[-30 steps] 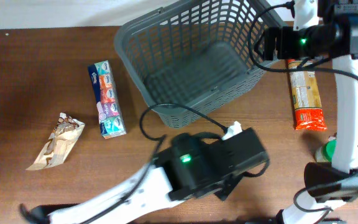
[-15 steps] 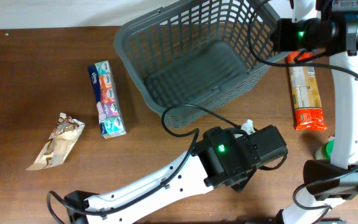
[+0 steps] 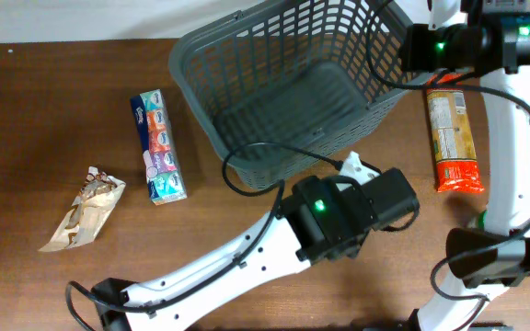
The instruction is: Pack container
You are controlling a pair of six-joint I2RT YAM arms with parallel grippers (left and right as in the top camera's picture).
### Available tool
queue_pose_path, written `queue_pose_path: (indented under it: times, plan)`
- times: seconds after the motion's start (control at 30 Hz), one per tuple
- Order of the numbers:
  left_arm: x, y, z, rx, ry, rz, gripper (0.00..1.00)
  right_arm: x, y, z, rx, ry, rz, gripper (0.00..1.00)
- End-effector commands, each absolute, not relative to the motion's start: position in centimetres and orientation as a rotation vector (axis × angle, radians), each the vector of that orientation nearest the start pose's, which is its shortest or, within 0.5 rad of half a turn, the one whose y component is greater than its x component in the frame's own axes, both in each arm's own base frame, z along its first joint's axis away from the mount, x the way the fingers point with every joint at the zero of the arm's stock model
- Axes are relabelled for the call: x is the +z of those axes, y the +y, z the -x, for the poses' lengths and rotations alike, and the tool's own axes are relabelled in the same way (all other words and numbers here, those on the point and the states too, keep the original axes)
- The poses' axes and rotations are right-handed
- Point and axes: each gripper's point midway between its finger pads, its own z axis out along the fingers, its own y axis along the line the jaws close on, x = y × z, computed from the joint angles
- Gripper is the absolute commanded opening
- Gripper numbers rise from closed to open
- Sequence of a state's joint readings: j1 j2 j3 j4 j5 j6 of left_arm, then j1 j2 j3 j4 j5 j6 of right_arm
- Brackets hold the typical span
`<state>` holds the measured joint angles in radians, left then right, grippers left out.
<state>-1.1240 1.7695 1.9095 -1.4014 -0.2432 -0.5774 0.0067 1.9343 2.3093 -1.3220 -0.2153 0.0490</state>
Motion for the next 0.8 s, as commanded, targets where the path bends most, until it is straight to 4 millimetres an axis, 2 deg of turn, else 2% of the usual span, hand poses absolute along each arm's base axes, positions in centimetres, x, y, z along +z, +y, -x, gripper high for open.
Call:
queue_pose_path:
  times: [0.0, 0.13, 0.27, 0.57, 0.77]
  plan:
    - [24.3, -31.9, -21.5, -0.097, 2.649, -0.618, 0.02, 30.6, 3.4, -46.4, 0.232, 2.519, 0.017, 0.04]
    - [24.4, -32.4, -22.1, -0.116, 2.626, -0.629, 0.02, 30.0, 2.2, -46.2, 0.140, 2.545, -0.021, 0.04]
    - [24.5, -32.9, -22.3, -0.131, 2.610, -0.636, 0.02, 29.5, 2.1, -45.9, 0.135, 2.571, -0.024, 0.04]
    - [24.7, -32.4, -23.0, -0.081, 2.583, -0.616, 0.02, 28.4, 1.2, -45.1, 0.067, 2.628, -0.045, 0.04]
    - [24.9, -31.8, -23.5, -0.033, 2.562, -0.603, 0.02, 27.9, 1.3, -44.8, 0.068, 2.654, -0.043, 0.04]
